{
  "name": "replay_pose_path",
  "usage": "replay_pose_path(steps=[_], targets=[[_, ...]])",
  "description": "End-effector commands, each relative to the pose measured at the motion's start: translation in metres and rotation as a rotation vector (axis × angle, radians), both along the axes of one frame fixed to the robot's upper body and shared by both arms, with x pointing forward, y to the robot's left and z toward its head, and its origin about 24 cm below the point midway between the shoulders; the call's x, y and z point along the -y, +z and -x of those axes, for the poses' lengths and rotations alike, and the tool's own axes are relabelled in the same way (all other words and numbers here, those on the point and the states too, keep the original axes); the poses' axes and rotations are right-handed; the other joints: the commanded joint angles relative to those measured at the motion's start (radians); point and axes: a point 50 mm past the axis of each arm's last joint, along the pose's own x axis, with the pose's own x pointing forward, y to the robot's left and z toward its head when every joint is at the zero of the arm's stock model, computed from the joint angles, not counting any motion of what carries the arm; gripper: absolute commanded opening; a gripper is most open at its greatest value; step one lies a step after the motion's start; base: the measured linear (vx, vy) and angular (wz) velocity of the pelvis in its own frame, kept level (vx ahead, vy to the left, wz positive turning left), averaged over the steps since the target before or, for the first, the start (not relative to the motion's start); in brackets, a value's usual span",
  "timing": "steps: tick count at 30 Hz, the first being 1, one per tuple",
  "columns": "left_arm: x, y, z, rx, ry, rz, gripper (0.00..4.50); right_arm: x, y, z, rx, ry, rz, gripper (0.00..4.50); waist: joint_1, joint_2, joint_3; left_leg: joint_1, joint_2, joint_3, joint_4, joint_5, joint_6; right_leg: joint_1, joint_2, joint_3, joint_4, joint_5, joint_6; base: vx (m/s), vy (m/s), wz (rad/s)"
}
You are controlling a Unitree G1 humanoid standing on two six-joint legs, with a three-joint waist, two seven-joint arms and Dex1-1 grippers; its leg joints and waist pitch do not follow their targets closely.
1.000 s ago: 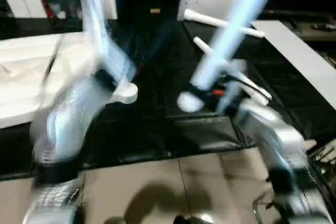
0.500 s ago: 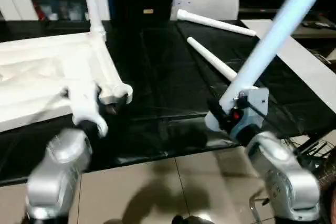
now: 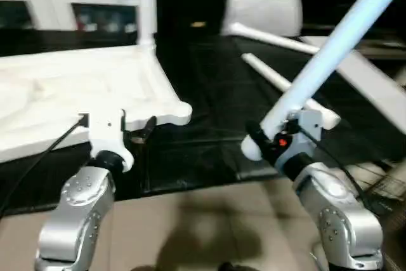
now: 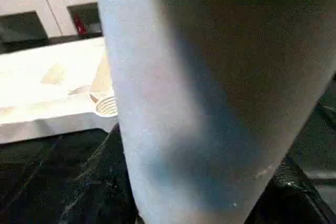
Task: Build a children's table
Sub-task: Insert table leg to table base
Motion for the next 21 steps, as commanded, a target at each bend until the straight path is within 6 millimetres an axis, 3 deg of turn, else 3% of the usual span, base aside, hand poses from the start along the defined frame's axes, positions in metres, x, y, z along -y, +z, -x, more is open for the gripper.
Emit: replay_pose_path(steps=[1,2,3,4,5,6,7,8,9,10,11,12,14,15,16,17,18,19,20,21], targets=[[0.005,0.004,0.001,0.017,-0.01,-0.007,3.91,0.003,0.0,-0.001,-0.007,-0.001,-0.006,1.93,0.036,0.042,-0.016,-0.097,0.066,0.03,-0.259,-0.836,-0.067,0.099,0.061,-0.023,0.099,-0.136,-0.003,-0.073,0.021,-0.03],[0.005,0.004,0.001,0.018,-0.011,-0.005,3.91,0.003,-0.001,-0.001,-0.008,-0.001,-0.008,1.93,0.038,0.028,-0.029,-0.094,0.065,0.026,-0.238,-0.757,-0.093,0.116,0.039,0.029,0.09,-0.27,0.009,-0.073,0.021,-0.03],[0.005,0.005,0.001,0.023,-0.014,0.004,3.91,0.003,-0.001,0.0,-0.01,-0.001,-0.013,1.93,0.042,0.014,-0.044,-0.002,0.047,-0.156,0.202,-0.127,-0.102,-0.04,-0.3,0.213,-0.241,-0.993,0.013,-0.045,-0.005,-0.18],[0.006,0.007,0.001,0.032,-0.016,0.009,3.91,0.004,-0.001,0.0,-0.013,-0.003,-0.02,1.93,0.031,0.0,-0.06,-0.083,0.038,-0.19,0.186,-0.079,-0.098,0.044,-0.271,0.225,-0.203,-0.919,-0.023,0.012,0.086,-0.4],[0.008,0.007,0.002,0.035,-0.021,0.015,3.91,0.005,-0.002,-0.001,-0.018,-0.006,-0.025,1.93,0.049,0.005,-0.047,-0.123,0.046,-0.2,0.126,-0.017,-0.134,0.097,-0.197,0.138,-0.142,-0.612,-0.09,0.012,0.086,-0.4],[0.009,0.007,0.002,0.035,-0.024,0.018,3.91,0.005,-0.002,-0.001,-0.022,-0.008,-0.028,1.93,0.049,0.006,-0.043,-0.082,0.058,-0.183,0.051,-0.035,-0.136,0.061,-0.125,0.099,-0.124,-0.5,-0.124,-0.01,0.139,-0.16],[0.01,0.007,0.002,0.042,-0.032,0.012,3.91,0.007,-0.003,-0.001,-0.023,-0.011,-0.021,1.93,0.021,0.056,-0.057,-0.025,0.079,-0.196,-0.031,-0.083,-0.204,0.025,0.011,0.056,-0.039,-0.262,-0.142,-0.102,0.086,0.21],[0.01,0.007,0.002,0.042,-0.032,0.012,3.91,0.007,-0.003,-0.001,-0.023,-0.011,-0.02,1.93,-0.004,0.051,-0.045,-0.031,0.1,-0.215,-0.069,-0.183,-0.207,0.007,0.033,0.073,-0.022,-0.151,-0.117,-0.102,0.086,0.21],[0.011,0.008,0.002,0.048,-0.036,0.005,3.91,0.007,-0.003,-0.001,-0.022,-0.012,-0.012,1.93,-0.014,0.068,-0.052,-0.034,0.093,-0.219,-0.082,-0.282,-0.221,0.029,0.017,0.079,-0.028,-0.032,-0.113,-0.094,0.052,0.12],[0.012,0.007,0.002,0.046,-0.035,0.003,3.91,0.009,-0.004,-0.001,-0.026,-0.016,-0.008,1.93,-0.021,0.058,-0.044,-0.035,0.081,-0.198,-0.087,-0.368,-0.212,0.031,0.007,0.086,-0.061,-0.053,-0.112,-0.057,0.041,0.02],[0.013,0.006,0.002,0.046,-0.033,0.003,3.91,0.011,-0.005,0.0,-0.026,-0.02,-0.004,1.93,-0.02,0.051,-0.04,-0.048,0.072,-0.188,-0.09,-0.392,-0.197,0.044,-0.012,0.092,-0.084,-0.117,-0.111,-0.057,0.041,0.02],[0.014,0.005,0.002,0.045,-0.033,-0.013,3.91,0.012,-0.004,0.0,-0.023,-0.023,-0.006,1.93,-0.019,0.043,-0.038,-0.05,0.068,-0.177,-0.09,-0.397,-0.183,0.044,-0.025,0.098,-0.107,-0.196,-0.102,0.0,0.0,0.0],[0.014,0.004,0.001,0.037,-0.027,-0.036,3.91,0.013,-0.003,-0.001,-0.022,-0.027,0.007,1.93,-0.017,0.031,-0.036,-0.05,0.068,-0.164,-0.093,-0.382,-0.157,0.042,-0.035,0.104,-0.128,-0.296,-0.087,0.0,0.0,0.0],[0.014,0.004,0.001,0.033,-0.021,-0.041,3.91,0.013,-0.002,-0.002,-0.023,-0.031,0.017,1.93,-0.016,0.024,-0.038,-0.05,0.069,-0.153,-0.094,-0.339,-0.14,0.044,-0.036,0.106,-0.135,-0.322,-0.075,0.0,0.0,0.0],[0.014,0.004,0.0,0.034,-0.015,-0.047,3.91,0.013,-0.002,-0.002,-0.036,-0.03,0.011,1.93,-0.014,0.028,-0.036,-0.047,0.072,-0.15,-0.097,-0.334,-0.136,0.04,-0.036,0.106,-0.138,-0.338,-0.07,0.0,0.0,0.0],[0.014,0.004,0.0,0.037,-0.009,-0.05,3.91,0.014,-0.002,-0.003,-0.041,-0.034,0.01,1.93,-0.012,0.019,-0.035,-0.074,0.066,-0.173,-0.113,-0.331,-0.129,0.057,-0.028,0.076,-0.127,-0.315,-0.07,0.0,0.0,0.0],[0.015,0.004,-0.001,0.035,-0.007,-0.045,3.91,0.013,-0.001,-0.005,-0.04,-0.035,0.009,1.93,-0.009,0.025,-0.029,-0.105,0.046,-0.198,-0.132,-0.358,-0.114,0.077,-0.02,0.043,-0.119,-0.333,-0.059,-0.034,-0.049,0.2],[0.015,0.004,-0.001,0.033,-0.004,-0.04,3.91,0.014,0.0,-0.006,-0.038,-0.034,0.012,1.93,-0.021,0.037,-0.042,-0.086,0.053,-0.235,-0.126,-0.395,-0.108,0.068,-0.007,0.025,-0.113,-0.298,-0.07,0.004,-0.08,0.43],[0.016,0.004,-0.002,0.034,0.002,-0.035,3.91,0.014,0.0,-0.007,-0.037,-0.031,0.023,1.93,-0.037,0.054,-0.042,-0.075,0.072,-0.301,-0.157,-0.428,-0.078,0.068,0.026,0.013,-0.08,-0.262,-0.116,0.004,-0.08,0.43],[0.016,0.003,-0.002,0.032,0.008,-0.028,3.91,0.015,0.001,-0.008,-0.032,-0.029,0.04,1.93,-0.046,0.07,-0.043,-0.025,0.094,-0.374,-0.175,-0.426,-0.02,0.037,0.062,0.021,-0.026,-0.226,-0.173,0.034,-0.126,0.51]])
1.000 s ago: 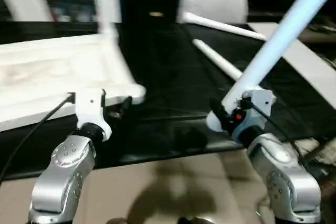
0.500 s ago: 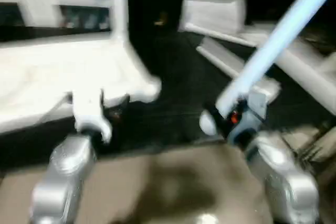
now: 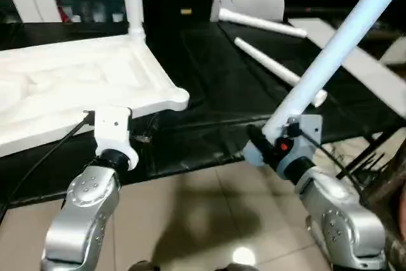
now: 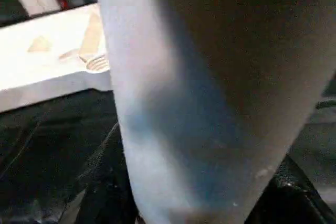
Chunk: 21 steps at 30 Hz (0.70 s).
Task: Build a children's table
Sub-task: Insert table leg to table base
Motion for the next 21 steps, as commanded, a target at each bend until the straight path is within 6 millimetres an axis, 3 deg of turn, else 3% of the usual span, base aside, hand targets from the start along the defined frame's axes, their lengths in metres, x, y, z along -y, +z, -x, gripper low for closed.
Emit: replay_pose_path(steps=[1,2,3,4,5,6,7,8,9,10,11,12,13,14,15,16,17,18,19,20,21], targets=[[0.0024,-0.0031,-0.0006,-0.018,0.01,0.01,3.91,0.0036,0.0061,-0.0035,0.028,-0.005,0.038,1.93,-0.023,0.032,-0.047,0.062,0.118,-0.178,-0.191,-0.42,0.092,0.011,0.002,0.047,0.035,-0.236,-0.199,0.023,-0.188,0.62],[0.0024,-0.0032,-0.0009,-0.018,0.013,0.009,3.91,0.004,0.0067,-0.0041,0.037,-0.002,0.059,1.93,-0.012,0.032,-0.046,0.069,0.103,-0.205,-0.195,-0.418,0.116,-0.008,0.011,0.073,0.057,-0.23,-0.237,0.023,-0.188,0.62],[0.0022,-0.0036,-0.0011,-0.02,0.021,0.017,3.91,0.0047,0.0072,-0.0048,0.043,-0.008,0.058,1.93,-0.012,0.01,-0.042,0.072,0.124,-0.142,-0.173,-0.367,0.141,-0.018,-0.03,0.131,0.005,-0.192,-0.276,0.043,-0.271,0.7],[0.0023,-0.0037,-0.0013,-0.021,0.026,0.021,3.91,0.0052,0.0076,-0.0054,0.045,-0.012,0.054,1.93,0.005,-0.015,-0.028,0.053,0.085,-0.093,-0.132,-0.345,0.154,-0.021,-0.058,0.159,-0.061,-0.231,-0.309,0.041,-0.312,0.6],[0.0016,-0.0029,-0.0017,-0.012,0.038,0.024,3.91,0.0051,0.0084,-0.0055,0.05,0.0,0.063,1.93,0.043,-0.052,-0.03,0.069,-0.053,0.086,0.102,-0.255,0.109,-0.035,-0.094,0.176,-0.197,-0.492,-0.355,0.041,-0.312,0.6],[0.0014,-0.0027,-0.0018,-0.01,0.041,0.024,3.91,0.0051,0.0086,-0.0055,0.05,0.003,0.064,1.93,0.05,-0.057,-0.016,0.04,-0.042,0.111,0.134,-0.198,0.104,-0.01,-0.115,0.187,-0.195,-0.622,-0.288,0.065,-0.284,0.12],[0.0008,-0.0031,-0.0019,-0.016,0.041,0.004,3.91,0.0044,0.0092,-0.0053,0.056,0.014,0.077,1.93,0.077,-0.078,-0.014,-0.013,-0.038,0.119,0.103,-0.122,0.093,0.049,-0.092,0.222,-0.161,-0.618,-0.051,0.069,-0.246,0.0],[0.0004,-0.0041,-0.0018,-0.025,0.041,0.017,3.91,0.0035,0.0097,-0.005,0.056,0.021,0.079,1.93,0.096,-0.092,-0.037,0.002,-0.031,0.119,0.04,-0.087,0.12,0.074,-0.076,0.249,-0.131,-0.456,0.202,0.069,-0.246,0.0],[0.0002,-0.0042,-0.0016,-0.025,0.037,0.037,3.91,0.0026,0.01,-0.0048,0.055,0.024,0.077,1.93,0.103,-0.075,-0.052,0.026,-0.017,0.107,-0.007,-0.034,0.167,0.081,-0.052,0.234,-0.123,-0.232,0.313,0.025,-0.219,0.27],[-0.0002,-0.0037,-0.0016,-0.02,0.038,0.051,3.91,0.0017,0.0103,-0.0046,0.054,0.028,0.076,1.93,0.101,-0.062,-0.052,0.034,-0.004,0.103,-0.024,-0.02,0.194,0.077,-0.043,0.226,-0.128,-0.131,0.338,0.027,-0.172,0.12],[-0.0005,-0.0033,-0.0017,-0.015,0.038,0.057,3.91,0.0012,0.0104,-0.0046,0.054,0.03,0.075,1.93,0.081,-0.043,-0.066,0.029,0.06,0.061,-0.05,0.061,0.243,0.085,-0.026,0.176,-0.082,0.112,0.336,0.027,-0.172,0.12],[-0.0008,-0.0024,-0.0019,-0.009,0.039,0.058,3.91,0.0005,0.0105,-0.0046,0.056,0.039,0.082,1.93,0.077,-0.026,-0.078,0.061,0.139,0.028,-0.062,0.096,0.286,0.061,-0.043,0.156,-0.057,0.177,0.33,0.042,-0.13,0.03],[-0.0009,-0.0016,-0.0021,-0.006,0.038,0.062,3.91,-0.0004,0.0104,-0.0044,0.058,0.049,0.09,1.93,0.056,-0.017,-0.083,0.132,0.314,-0.061,-0.069,0.198,0.421,-0.022,-0.149,0.19,0.033,0.146,0.222,0.036,-0.11,0.08],[-0.0011,-0.0013,-0.0023,-0.005,0.041,0.062,3.91,-0.0011,0.0102,-0.0042,0.058,0.053,0.091,1.93,0.04,-0.03,-0.077,0.157,0.307,-0.074,-0.043,0.333,0.416,-0.08,-0.216,0.263,0.059,0.147,0.078,0.036,-0.11,0.08],[-0.0014,-0.0012,-0.0026,-0.005,0.042,0.065,3.91,-0.0015,0.0101,-0.0041,0.058,0.055,0.091,1.93,0.046,-0.047,-0.064,0.121,0.236,-0.037,-0.017,0.265,0.328,-0.062,-0.226,0.292,0.025,0.15,0.04,0.044,-0.108,0.1],[-0.0017,-0.0011,-0.003,-0.004,0.046,0.07,3.91,-0.0021,0.0099,-0.0039,0.057,0.059,0.09,1.93,0.085,-0.083,-0.047,0.027,0.039,0.08,0.02,-0.037,0.16,0.07,-0.128,0.303,-0.075,-0.025,0.195,0.017,-0.145,0.1],[-0.0018,-0.0011,-0.0032,-0.004,0.047,0.072,3.91,-0.0023,0.0098,-0.0039,0.057,0.06,0.089,1.93,0.086,-0.079,-0.021,0.037,-0.026,0.12,0.063,-0.086,0.122,0.058,-0.051,0.273,-0.135,-0.418,0.417,0.017,-0.145,0.1],[-0.0023,-0.0012,-0.0035,-0.003,0.049,0.071,3.91,-0.0027,0.0098,-0.0039,0.057,0.062,0.09,1.93,0.086,-0.075,-0.009,0.043,-0.031,0.128,0.073,-0.079,0.112,0.057,-0.049,0.254,-0.16,-0.612,0.432,-0.052,-0.095,-0.08],[-0.0029,-0.0011,-0.0038,-0.002,0.052,0.071,3.91,-0.0035,0.0098,-0.004,0.058,0.064,0.091,1.93,0.09,-0.064,-0.007,0.045,-0.033,0.134,0.069,-0.106,0.117,0.063,-0.033,0.248,-0.182,-0.752,0.422,0.0,0.0,0.0],[-0.003,-0.001,-0.0038,-0.001,0.052,0.072,3.91,-0.0039,0.0095,-0.004,0.056,0.067,0.093,1.93,0.083,-0.055,-0.011,0.074,-0.013,0.13,0.043,-0.161,0.134,0.082,-0.035,0.238,-0.193,-0.795,0.346,0.0,0.0,0.0],[-0.003,-0.001,-0.0036,-0.001,0.052,0.071,3.91,-0.0042,0.0092,-0.0043,0.058,0.068,0.11,1.93,0.078,-0.047,-0.007,0.08,0.001,0.123,0.023,-0.173,0.139,0.098,-0.041,0.223,-0.199,-0.782,0.3,0.0,0.0,0.0]])
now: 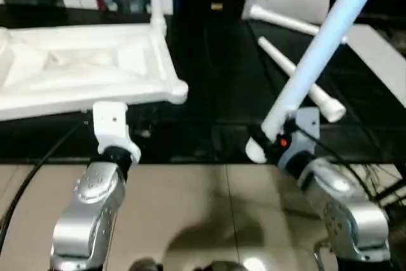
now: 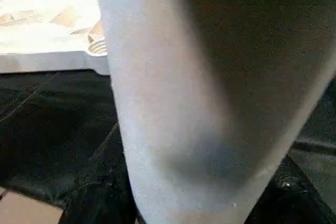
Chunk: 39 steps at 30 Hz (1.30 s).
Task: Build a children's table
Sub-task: Insert table leg to table base
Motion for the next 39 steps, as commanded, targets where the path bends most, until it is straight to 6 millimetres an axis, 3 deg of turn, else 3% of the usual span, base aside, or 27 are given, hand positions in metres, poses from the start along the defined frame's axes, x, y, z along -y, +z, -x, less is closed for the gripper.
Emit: replay_pose_path(steps=[1,2,3,4,5,6,7,8,10,11,12,13,14,15,16,18,20,21,24,26,28,29,30,33,34,36,39], targets=[[-0.003,0.0,0.0,0.002,0.008,-0.003,3.91,-0.002,0.005,-0.002,0.024,0.013,0.021,1.93,0.004,0.015,-0.041,0.025,0.075,-0.021,-0.053,-0.123,0.037,0.084,-0.199,0.09,-0.194,-0.653,0.27,0.021,0.07,-0.09],[-0.003,0.001,0.0,0.004,0.008,-0.004,3.91,-0.003,0.005,-0.002,0.02,0.017,0.026,1.93,-0.023,0.033,-0.038,0.087,0.208,-0.107,-0.154,-0.275,0.057,0.059,-0.185,0.029,-0.119,-0.465,0.169,0.021,0.07,-0.09],[-0.003,0.001,0.0,0.004,0.01,-0.001,3.91,-0.003,0.005,-0.002,0.02,0.022,0.026,1.93,-0.037,0.024,-0.037,0.056,0.238,-0.188,-0.217,-0.401,0.11,0.081,-0.183,-0.016,-0.013,-0.325,0.113,0.017,0.087,0.01],[-0.003,0.001,0.0,0.003,0.011,0.0,3.91,-0.005,0.005,-0.002,0.019,0.037,0.03,1.93,-0.068,0.034,-0.048,0.078,0.175,-0.239,-0.231,-0.555,0.183,0.02,-0.138,-0.016,0.067,-0.201,0.033,0.07,0.069,0.56],[-0.004,0.001,0.0,0.003,0.012,-0.001,3.91,-0.006,0.005,-0.001,0.018,0.05,0.034,1.93,-0.077,0.016,-0.048,0.088,0.111,-0.216,-0.191,-0.544,0.225,-0.014,-0.166,0.038,0.033,-0.144,-0.011,0.07,0.069,0.56],[-0.004,0.001,0.0,0.003,0.013,-0.003,3.91,-0.008,0.005,-0.001,0.021,0.063,0.044,1.93,-0.05,-0.023,-0.049,-0.062,-0.006,-0.117,-0.068,-0.283,0.211,0.143,-0.287,0.12,-0.138,-0.311,0.003,0.107,-0.003,0.7],[-0.004,0.001,0.0,0.003,0.013,-0.004,3.91,-0.008,0.005,-0.001,0.027,0.068,0.05,1.93,-0.031,-0.014,-0.056,-0.098,0.012,-0.078,0.045,-0.136,0.195,0.193,-0.401,0.14,-0.184,-0.427,0.047,0.08,0.005,0.37],[-0.004,0.001,0.0,0.003,0.013,-0.004,3.91,-0.009,0.005,-0.001,0.036,0.075,0.059,1.93,-0.021,-0.005,-0.059,-0.112,0.046,-0.081,0.1,-0.014,0.067,0.181,-0.433,0.093,-0.2,-0.493,0.112,0.08,0.005,0.37],[-0.004,0.001,0.0,0.003,0.012,-0.005,3.91,-0.009,0.005,-0.001,0.039,0.068,0.041,1.93,-0.021,-0.008,-0.06,-0.119,0.073,-0.054,0.065,0.073,0.06,0.176,-0.375,-0.004,-0.202,-0.403,0.023,0.115,0.039,0.46],[-0.005,0.001,0.0,0.004,0.01,-0.007,3.91,-0.009,0.005,-0.001,0.039,0.06,0.029,1.93,-0.027,0.019,-0.078,-0.046,0.111,-0.05,-0.052,0.125,0.024,0.155,-0.231,-0.016,-0.14,-0.321,-0.063,0.135,0.032,0.48],[-0.005,0.001,0.0,0.004,0.009,-0.008,3.91,-0.008,0.005,-0.001,0.042,0.057,0.024,1.93,-0.047,0.057,-0.061,0.043,0.164,-0.11,-0.14,0.058,0.081,0.095,-0.135,-0.078,-0.051,-0.217,-0.043,0.186,0.088,0.32],[-0.005,0.001,0.0,0.004,0.008,-0.009,3.91,-0.008,0.005,-0.001,0.042,0.057,0.024,1.93,-0.064,0.068,-0.08,0.13,0.234,-0.166,-0.157,-0.024,0.123,-0.012,-0.125,-0.059,0.065,-0.208,-0.02,0.223,0.099,0.09],[-0.005,0.001,0.0,0.004,0.006,-0.01,3.91,-0.008,0.005,-0.001,0.045,0.058,0.023,1.93,-0.078,0.048,-0.109,0.16,0.246,-0.195,-0.13,0.085,0.211,-0.051,-0.132,-0.043,0.115,-0.159,0.057,0.223,0.099,0.09],[-0.005,0.002,-0.001,0.004,0.004,-0.014,3.91,-0.008,0.005,0.0,0.047,0.069,0.022,1.93,-0.052,0.057,-0.104,0.156,0.208,-0.154,-0.089,0.255,0.246,-0.113,-0.143,-0.023,0.137,-0.11,0.123,0.215,0.052,0.08],[-0.005,0.002,-0.001,0.005,0.004,-0.015,3.91,-0.008,0.005,0.001,0.046,0.071,0.021,1.93,-0.064,0.045,-0.116,0.161,0.206,-0.157,-0.087,0.367,0.277,-0.128,-0.147,-0.022,0.148,-0.078,0.152,0.168,0.041,0.08],[-0.005,0.002,-0.001,0.004,-0.001,-0.019,3.91,-0.008,0.005,0.001,0.049,0.076,0.024,1.93,-0.063,0.008,-0.102,0.097,0.17,-0.062,-0.13,0.391,0.313,-0.143,-0.159,-0.003,0.119,0.103,0.133,0.157,0.017,0.03],[-0.004,0.002,-0.002,0.002,-0.024,-0.032,3.91,-0.006,0.005,0.001,0.054,0.067,0.03,1.93,-0.045,-0.052,-0.086,0.03,0.064,0.034,-0.128,-0.008,0.228,-0.061,-0.193,0.07,-0.043,0.092,0.064,0.135,-0.058,-0.03],[-0.004,0.002,-0.002,0.002,-0.032,-0.037,3.91,-0.006,0.005,0.001,0.055,0.062,0.031,1.93,-0.009,-0.08,-0.082,0.022,0.0,0.033,0.015,-0.133,0.118,-0.018,-0.254,0.165,-0.161,-0.638,0.148,0.129,-0.121,-0.01],[-0.003,0.002,-0.004,0.002,-0.054,-0.047,3.91,-0.003,0.005,-0.002,0.075,0.032,0.043,1.93,0.001,-0.047,-0.084,-0.071,0.034,-0.046,0.071,-0.009,-0.026,0.086,-0.328,0.201,-0.128,-0.619,-0.086,0.136,-0.068,-0.13],[-0.003,0.002,-0.005,0.003,-0.065,-0.048,3.91,-0.002,0.006,-0.003,0.078,0.021,0.046,1.93,-0.005,-0.02,-0.07,-0.069,0.068,-0.055,0.027,0.04,-0.049,0.065,-0.297,0.145,-0.131,-0.461,-0.214,0.108,0.018,-0.07],[-0.002,0.001,-0.006,0.002,-0.083,-0.056,3.91,0.0,0.006,-0.004,0.08,0.005,0.046,1.93,-0.039,0.03,-0.052,-0.033,0.114,-0.051,-0.119,-0.056,-0.049,0.024,-0.179,0.034,-0.093,-0.428,-0.161,0.137,0.095,-0.03],[-0.001,0.001,-0.007,0.002,-0.095,-0.063,3.91,0.002,0.006,-0.004,0.082,-0.004,0.048,1.93,-0.093,0.037,-0.084,0.086,0.188,-0.141,-0.158,-0.14,-0.015,-0.053,-0.138,0.0,0.034,-0.232,-0.093,0.161,0.109,-0.01],[0.002,0.001,-0.007,-0.001,-0.12,-0.066,3.91,0.004,0.006,-0.005,0.087,-0.018,0.052,1.93,-0.096,0.047,-0.087,0.125,0.195,-0.165,-0.157,-0.134,0.089,-0.092,-0.151,-0.006,0.078,-0.104,-0.017,0.168,0.086,0.05],[0.005,0.0,-0.008,-0.004,-0.168,-0.073,3.91,0.007,0.006,-0.006,0.093,-0.044,0.058,1.93,-0.103,0.029,-0.095,0.133,0.14,-0.12,-0.138,0.021,0.293,-0.117,-0.177,-0.001,0.054,0.038,0.038,0.125,0.052,0.04],[0.006,0.0,-0.008,-0.005,-0.181,-0.077,3.91,0.008,0.006,-0.006,0.097,-0.05,0.061,1.93,-0.106,0.009,-0.106,0.124,0.116,-0.097,-0.113,0.106,0.306,-0.106,-0.195,0.019,0.015,0.101,0.019,0.125,-0.02,0.05],[0.006,0.0,-0.01,0.005,-0.232,-0.062,4.08,0.01,0.006,-0.008,0.108,-0.07,0.067,1.93,-0.058,-0.052,-0.137,-0.054,0.017,-0.028,-0.008,0.217,0.193,0.077,-0.307,0.162,-0.045,0.361,-0.135,0.125,-0.03,0.05],[0.005,0.0,-0.013,-0.014,-0.293,-0.064,4.37,0.01,0.009,-0.009,0.138,-0.074,0.053,1.92,-0.049,-0.042,-0.141,-0.069,0.06,-0.04,-0.061,0.448,0.032,0.075,-0.242,0.098,0.029,0.881,-0.211,0.083,-0.047,-0.04]])
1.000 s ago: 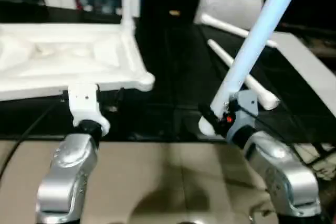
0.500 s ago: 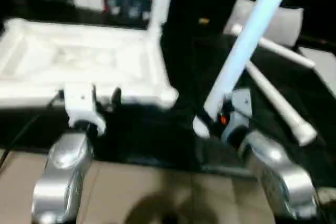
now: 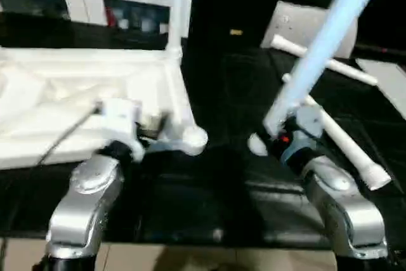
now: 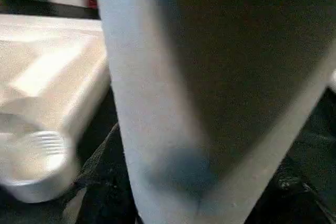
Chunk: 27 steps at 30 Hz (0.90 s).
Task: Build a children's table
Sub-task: Insert table leg to table base
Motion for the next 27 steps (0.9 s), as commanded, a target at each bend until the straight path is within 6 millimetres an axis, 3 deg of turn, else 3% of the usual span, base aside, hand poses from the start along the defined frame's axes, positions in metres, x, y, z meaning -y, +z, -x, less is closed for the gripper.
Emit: replay_pose_path(steps=[1,2,3,4,5,6,8,9,11,13,14,15,16,21,24,25,26,27], targets=[[-0.005,-0.004,-0.004,-0.028,-0.04,-0.044,4.44,0.0,0.007,-0.003,0.044,0.001,-0.018,1.92,0.017,0.019,-0.08,-0.02,0.062,-0.008,-0.054,0.649,0.033,0.094,-0.041,0.047,-0.004,0.85,-0.307,0.0,0.0,0.0],[-0.007,-0.005,-0.01,-0.044,-0.095,-0.09,4.44,-0.001,0.007,-0.004,0.034,0.009,-0.04,1.92,0.004,0.028,-0.08,0.011,0.064,-0.013,-0.054,0.746,0.026,0.069,-0.022,0.04,-0.015,0.695,-0.294,0.0,0.0,0.0],[-0.007,-0.005,-0.01,-0.044,-0.095,-0.09,4.44,-0.001,0.007,-0.004,0.034,0.009,-0.04,1.92,0.002,0.027,-0.073,0.026,0.066,-0.013,-0.062,0.696,0.008,0.052,-0.024,0.038,-0.039,0.505,-0.262,0.0,0.0,0.0],[-0.01,-0.005,-0.017,-0.059,-0.173,-0.13,4.49,-0.001,0.007,-0.005,0.037,0.021,-0.055,1.92,0.002,0.023,-0.069,0.022,0.07,-0.011,-0.07,0.613,0.009,0.055,-0.033,0.043,-0.049,0.414,-0.252,-0.062,-0.011,-0.01],[-0.01,-0.005,-0.017,-0.059,-0.173,-0.13,4.5,-0.001,0.007,-0.005,0.037,0.021,-0.055,1.92,0.011,0.025,-0.06,0.015,0.078,-0.009,-0.085,0.418,0.011,0.06,-0.049,0.048,-0.064,0.216,-0.239,-0.062,-0.011,-0.01],[-0.012,-0.005,-0.021,-0.07,-0.217,-0.152,4.5,0.0,0.007,-0.007,0.034,0.027,-0.063,1.92,0.014,0.026,-0.058,0.011,0.086,-0.011,-0.091,0.333,0.007,0.063,-0.055,0.049,-0.067,0.142,-0.241,-0.093,-0.005,-0.02],[-0.017,-0.005,-0.027,-0.09,-0.293,-0.195,4.5,0.001,0.007,-0.008,0.039,0.031,-0.084,1.92,0.021,0.029,-0.043,0.013,0.101,-0.01,-0.108,0.071,-0.026,0.05,-0.062,0.05,-0.082,-0.077,-0.243,-0.096,-0.002,0.01],[-0.02,-0.006,-0.029,-0.104,-0.33,-0.214,4.5,0.001,0.008,-0.009,0.042,0.029,-0.093,1.92,0.02,0.028,-0.04,0.009,0.104,-0.012,-0.116,-0.017,-0.049,0.05,-0.065,0.051,-0.088,-0.15,-0.231,-0.092,-0.003,0.0],[-0.024,-0.005,-0.032,-0.115,-0.373,-0.252,4.5,0.001,0.01,-0.01,0.052,0.027,-0.096,1.92,0.019,0.03,-0.04,0.004,0.105,-0.012,-0.123,-0.086,-0.077,0.048,-0.068,0.053,-0.094,-0.217,-0.209,-0.094,-0.008,-0.03],[-0.033,-0.005,-0.041,-0.141,-0.478,-0.345,4.5,0.001,0.012,-0.013,0.065,0.028,-0.074,1.92,0.02,0.023,-0.04,0.003,0.104,-0.009,-0.125,-0.121,-0.091,0.042,-0.069,0.054,-0.103,-0.28,-0.182,-0.084,-0.02,-0.04],[-0.033,-0.005,-0.041,-0.141,-0.478,-0.345,4.21,0.001,0.012,-0.013,0.065,0.028,-0.074,1.92,0.018,0.025,-0.041,-0.001,0.103,-0.009,-0.128,-0.136,-0.099,0.043,-0.07,0.056,-0.103,-0.307,-0.166,-0.077,-0.023,-0.04],[-0.036,-0.006,-0.044,-0.159,-0.514,-0.384,4.21,0.001,0.013,-0.014,0.073,0.037,-0.071,1.92,0.017,0.018,-0.044,-0.007,0.105,-0.009,-0.129,-0.123,-0.103,0.048,-0.072,0.056,-0.104,-0.304,-0.162,-0.059,-0.026,-0.06],[-0.038,-0.008,-0.046,-0.179,-0.55,-0.422,4.14,0.001,0.014,-0.015,0.082,0.051,-0.072,1.92,0.023,0.018,-0.044,-0.004,0.104,-0.005,-0.128,-0.111,-0.099,0.041,-0.073,0.057,-0.107,-0.307,-0.153,0.0,0.0,0.0],[-0.05,-0.016,-0.054,-0.275,-0.667,-0.521,3.75,-0.001,0.012,-0.014,0.074,0.094,-0.062,1.92,0.029,0.019,-0.048,-0.008,0.105,0.003,-0.128,-0.065,-0.091,0.038,-0.072,0.059,-0.106,-0.268,-0.161,0.0,0.0,0.0],[-0.057,-0.018,-0.064,-0.329,-0.707,-0.588,3.66,-0.004,0.009,-0.013,0.065,0.111,-0.062,1.92,0.034,0.017,-0.057,-0.009,0.105,0.009,-0.122,0.024,-0.082,0.039,-0.069,0.056,-0.094,-0.14,-0.191,0.0,0.0,0.0],[-0.058,-0.017,-0.068,-0.331,-0.711,-0.602,3.53,-0.005,0.009,-0.013,0.064,0.114,-0.06,1.92,0.036,0.022,-0.06,-0.011,0.103,0.01,-0.118,0.069,-0.074,0.041,-0.068,0.056,-0.089,-0.077,-0.2,0.0,0.0,0.0],[-0.059,-0.016,-0.069,-0.331,-0.713,-0.607,3.4,-0.005,0.008,-0.012,0.063,0.115,-0.059,1.92,0.038,0.02,-0.064,-0.014,0.102,0.011,-0.114,0.128,-0.066,0.045,-0.067,0.054,-0.08,0.011,-0.214,0.0,0.0,0.0],[-0.059,-0.016,-0.071,-0.336,-0.719,-0.606,3.4,-0.006,0.008,-0.012,0.062,0.119,-0.059,1.92,0.041,0.029,-0.06,-0.013,0.105,0.011,-0.115,0.132,-0.068,0.043,-0.069,0.052,-0.075,0.04,-0.234,0.0,0.0,0.0]])
